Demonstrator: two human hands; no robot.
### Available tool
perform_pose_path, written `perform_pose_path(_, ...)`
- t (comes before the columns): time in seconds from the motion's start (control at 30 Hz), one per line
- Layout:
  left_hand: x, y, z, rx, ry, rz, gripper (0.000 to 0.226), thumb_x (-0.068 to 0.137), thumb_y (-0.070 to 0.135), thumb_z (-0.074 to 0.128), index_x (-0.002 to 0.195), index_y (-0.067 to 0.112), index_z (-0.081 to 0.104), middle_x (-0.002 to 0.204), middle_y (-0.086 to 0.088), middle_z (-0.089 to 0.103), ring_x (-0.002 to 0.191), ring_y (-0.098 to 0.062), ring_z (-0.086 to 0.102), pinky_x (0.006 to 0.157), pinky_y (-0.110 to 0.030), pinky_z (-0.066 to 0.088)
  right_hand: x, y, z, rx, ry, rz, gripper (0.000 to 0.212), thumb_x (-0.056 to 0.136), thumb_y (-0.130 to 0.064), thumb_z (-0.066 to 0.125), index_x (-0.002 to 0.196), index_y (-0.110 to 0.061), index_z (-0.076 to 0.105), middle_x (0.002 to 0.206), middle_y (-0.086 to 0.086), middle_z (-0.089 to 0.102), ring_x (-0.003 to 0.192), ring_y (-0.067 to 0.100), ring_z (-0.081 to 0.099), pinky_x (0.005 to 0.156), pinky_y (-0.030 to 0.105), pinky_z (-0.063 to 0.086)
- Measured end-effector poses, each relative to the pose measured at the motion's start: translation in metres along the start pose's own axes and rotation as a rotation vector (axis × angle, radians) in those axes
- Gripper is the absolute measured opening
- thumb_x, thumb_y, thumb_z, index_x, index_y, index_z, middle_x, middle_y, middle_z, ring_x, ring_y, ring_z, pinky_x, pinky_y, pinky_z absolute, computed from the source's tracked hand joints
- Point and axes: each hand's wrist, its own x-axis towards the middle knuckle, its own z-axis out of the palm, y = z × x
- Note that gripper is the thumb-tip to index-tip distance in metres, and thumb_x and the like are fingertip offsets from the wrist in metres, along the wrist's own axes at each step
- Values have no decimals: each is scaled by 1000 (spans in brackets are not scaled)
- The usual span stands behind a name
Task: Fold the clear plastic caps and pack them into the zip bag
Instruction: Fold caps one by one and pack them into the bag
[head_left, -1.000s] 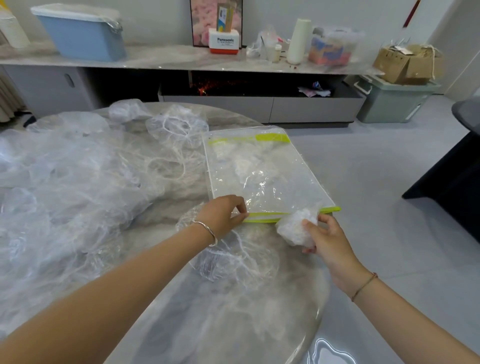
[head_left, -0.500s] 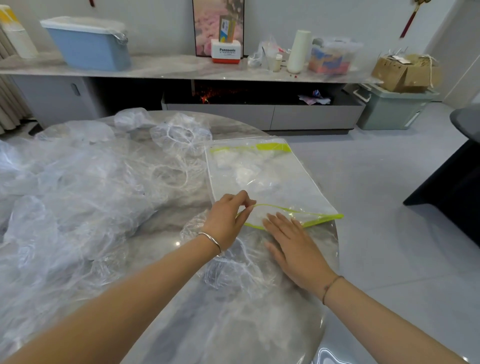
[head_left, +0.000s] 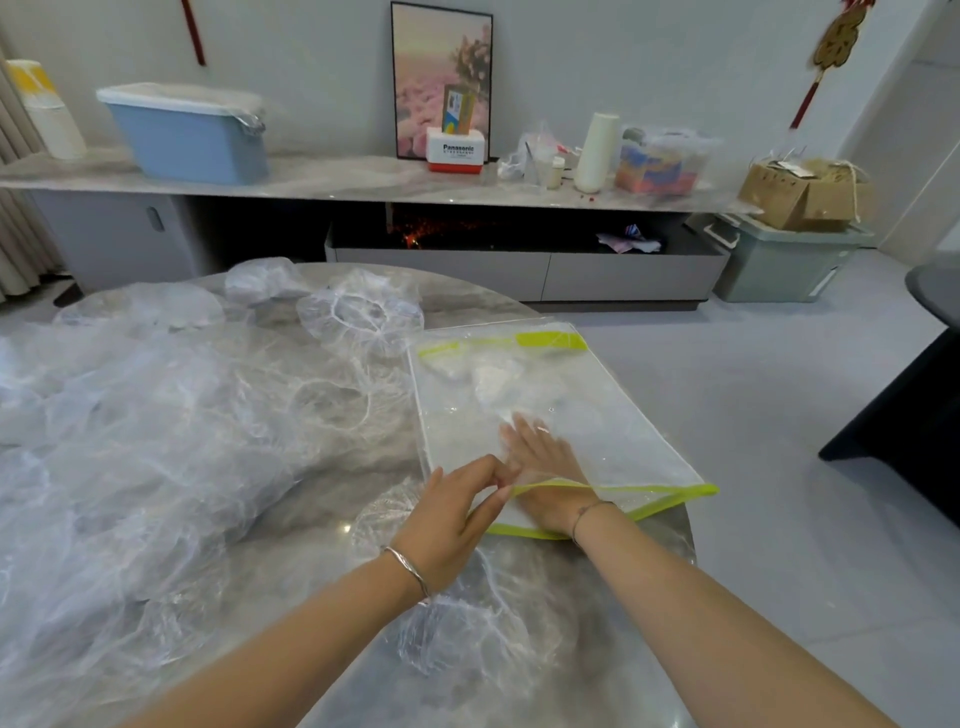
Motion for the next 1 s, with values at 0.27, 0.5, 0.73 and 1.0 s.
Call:
perform_pose_path(0.27, 8, -5, 2, -24, 9, -10, 11, 93, 54, 33, 88, 49, 41, 122, 20, 58, 120, 4, 48, 111, -51, 22, -63, 22, 0, 205, -5, -149, 66, 93, -63, 8, 149, -32, 22, 159, -12, 0, 145, 8, -10, 119, 34, -2)
perform_pose_path(0.5, -34, -6, -16, 453, -82, -129, 94, 65, 87, 3, 141, 37, -18, 152, 17, -18, 140, -5, -15, 117, -39, -9, -176, 5, -9, 249, 115, -197, 83, 80, -76, 0, 140, -31, 35, 135, -25, 32, 130, -6, 24, 99, -1, 3)
perform_pose_path(0.73, -128, -30, -30, 812, -241, -256, 80, 91, 65, -2, 139, 14, 37, 143, 1, 41, 122, -19, 53, 99, -38, 24, -192, -34, -1, 172, 6, -331, 81, 79, -77, 20, 148, -34, 17, 152, -21, 8, 141, -2, 2, 113, 14, -4)
perform_pose_path(1.0, -193, 8, -65, 868, -356, -342, 132, 44, 80, -37, 149, 20, 16, 156, -1, 17, 143, -25, 20, 116, -46, 13, -181, -91, 27, -64, 385, -528, 27, 59, -23, 63, 86, -23, 68, 87, -7, 68, 80, 14, 65, 79, 23, 37)
